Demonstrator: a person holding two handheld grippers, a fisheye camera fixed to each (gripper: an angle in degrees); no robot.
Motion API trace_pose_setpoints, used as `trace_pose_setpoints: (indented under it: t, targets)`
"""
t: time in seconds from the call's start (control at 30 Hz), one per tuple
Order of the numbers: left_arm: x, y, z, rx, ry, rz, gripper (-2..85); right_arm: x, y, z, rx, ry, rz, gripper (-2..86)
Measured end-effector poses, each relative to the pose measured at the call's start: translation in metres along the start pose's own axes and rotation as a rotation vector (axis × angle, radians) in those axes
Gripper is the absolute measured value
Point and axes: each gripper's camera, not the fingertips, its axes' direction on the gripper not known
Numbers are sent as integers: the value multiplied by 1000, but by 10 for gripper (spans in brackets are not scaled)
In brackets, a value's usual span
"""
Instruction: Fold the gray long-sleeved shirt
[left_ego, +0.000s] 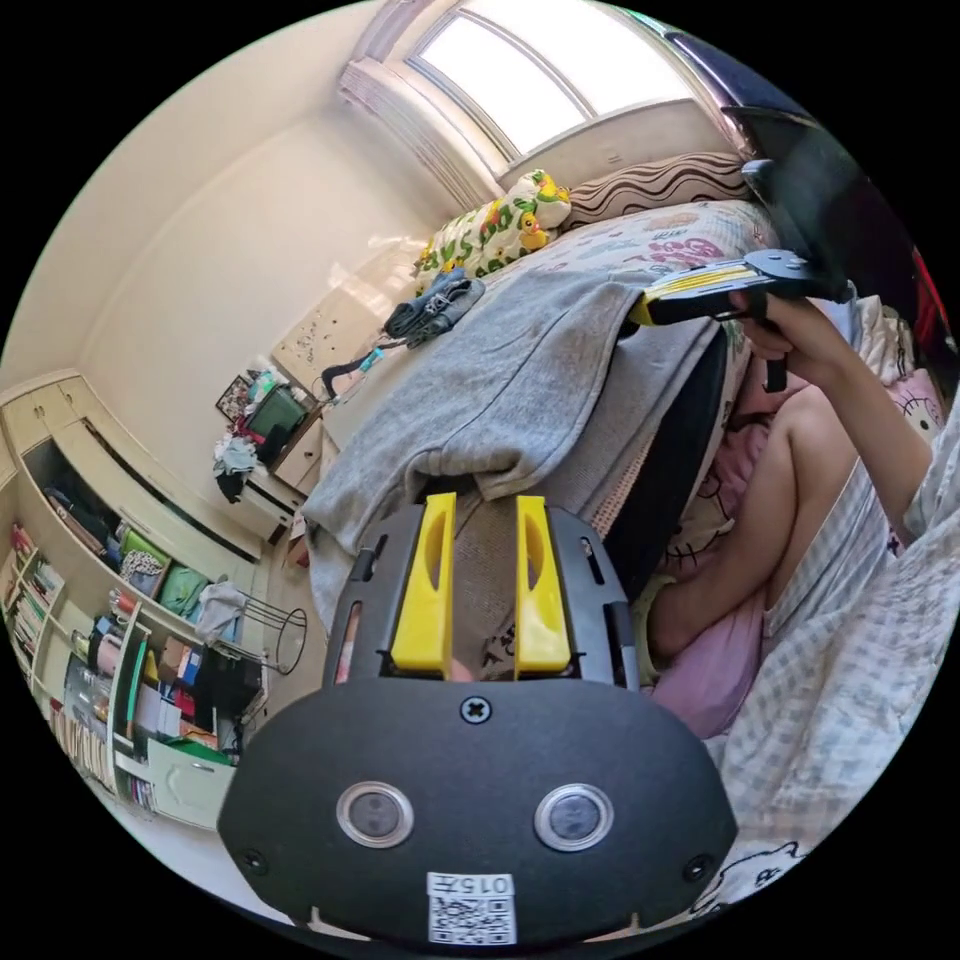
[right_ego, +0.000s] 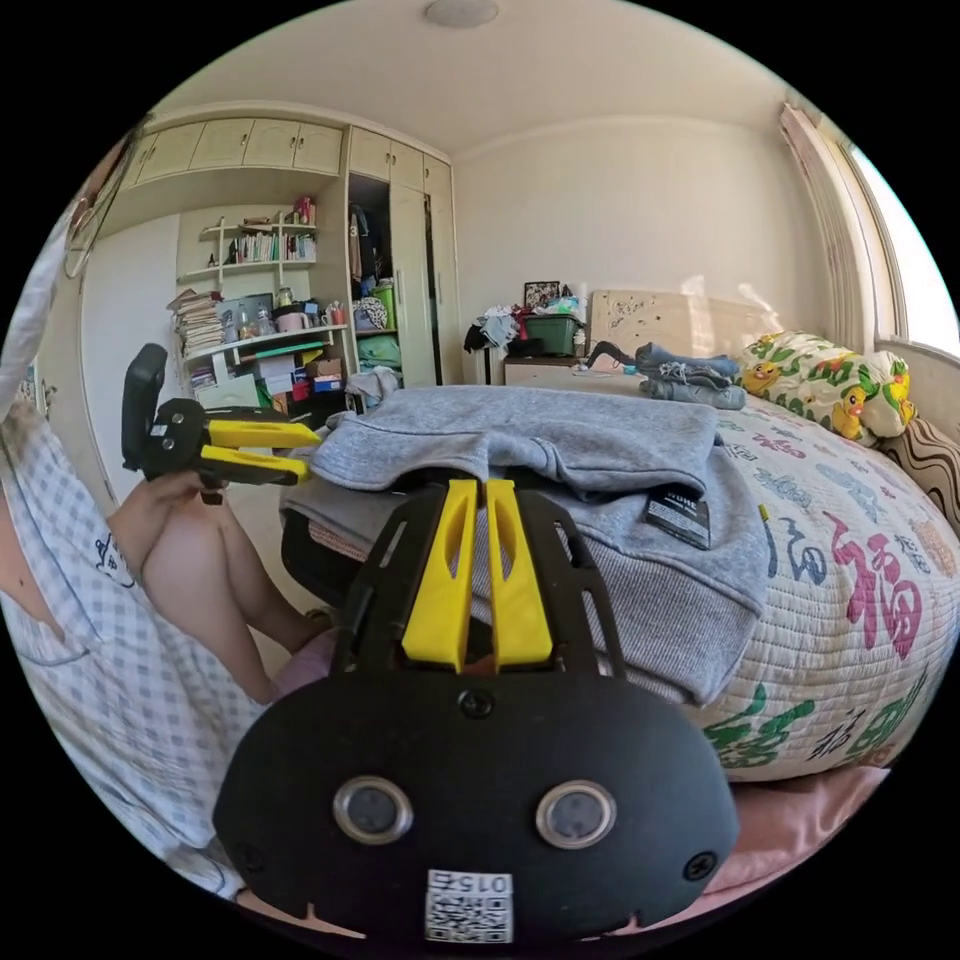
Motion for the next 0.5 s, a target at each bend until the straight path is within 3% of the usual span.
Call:
trace_pose_setpoints:
  t: [0.23, 0.5]
  targets:
    - [-4, 19, -29, 161, -56, -134, 16, -1, -15, -21, -13, 30, -2, 1]
    - [-47, 90, -83, 236, 142, -372, 3, -10, -21, -58, -55, 0, 25, -5]
